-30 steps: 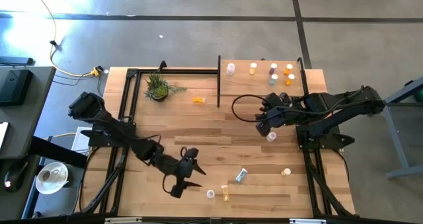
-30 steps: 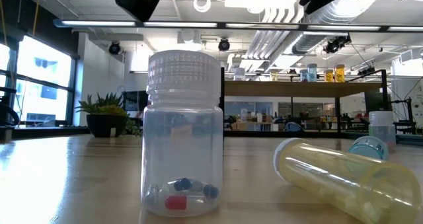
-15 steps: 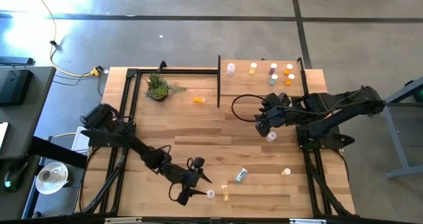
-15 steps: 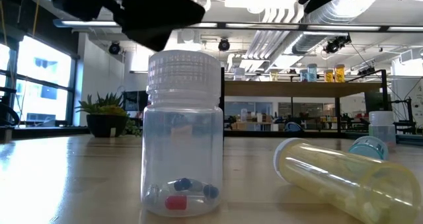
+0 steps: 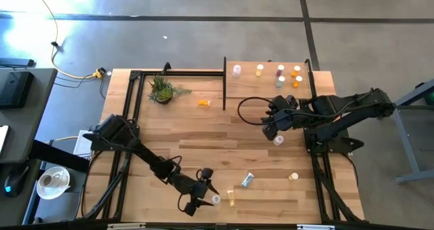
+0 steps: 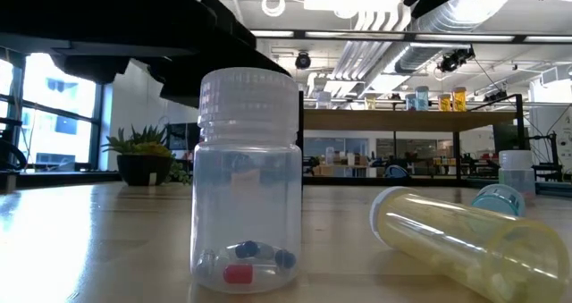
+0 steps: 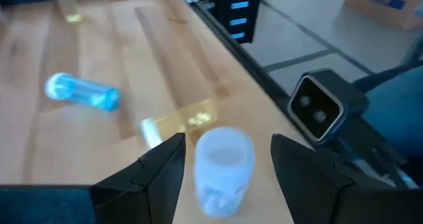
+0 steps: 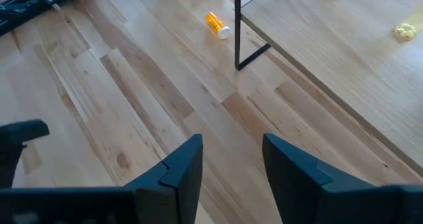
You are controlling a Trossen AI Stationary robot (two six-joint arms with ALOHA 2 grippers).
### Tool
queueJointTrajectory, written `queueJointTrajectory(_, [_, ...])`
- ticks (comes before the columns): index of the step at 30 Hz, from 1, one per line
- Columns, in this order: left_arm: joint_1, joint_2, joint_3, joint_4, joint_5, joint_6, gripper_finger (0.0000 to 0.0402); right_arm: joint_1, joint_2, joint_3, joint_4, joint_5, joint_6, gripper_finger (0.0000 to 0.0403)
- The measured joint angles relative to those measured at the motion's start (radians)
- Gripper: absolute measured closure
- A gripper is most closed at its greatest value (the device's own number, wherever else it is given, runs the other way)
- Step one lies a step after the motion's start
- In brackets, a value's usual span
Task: Pick and place medicine bottles onto shelf by color
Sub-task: Put the bottom transparent pill bottle aligned with the other transparent pill bottle on the shelf
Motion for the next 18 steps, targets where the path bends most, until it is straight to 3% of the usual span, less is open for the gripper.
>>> queueJointTrajectory(9, [0.026, 0.051, 0.035, 0.001, 0.078, -0.042, 0.019, 0.0, 0.0, 0.0, 0.002, 0.0, 0.002, 0.0253])
queueJointTrajectory(18, [0.032, 0.068, 0.056, -0.003, 0.081, -0.041, 0.019, 0.0, 0.0, 0.0, 0.006, 0.0, 0.002, 0.0253])
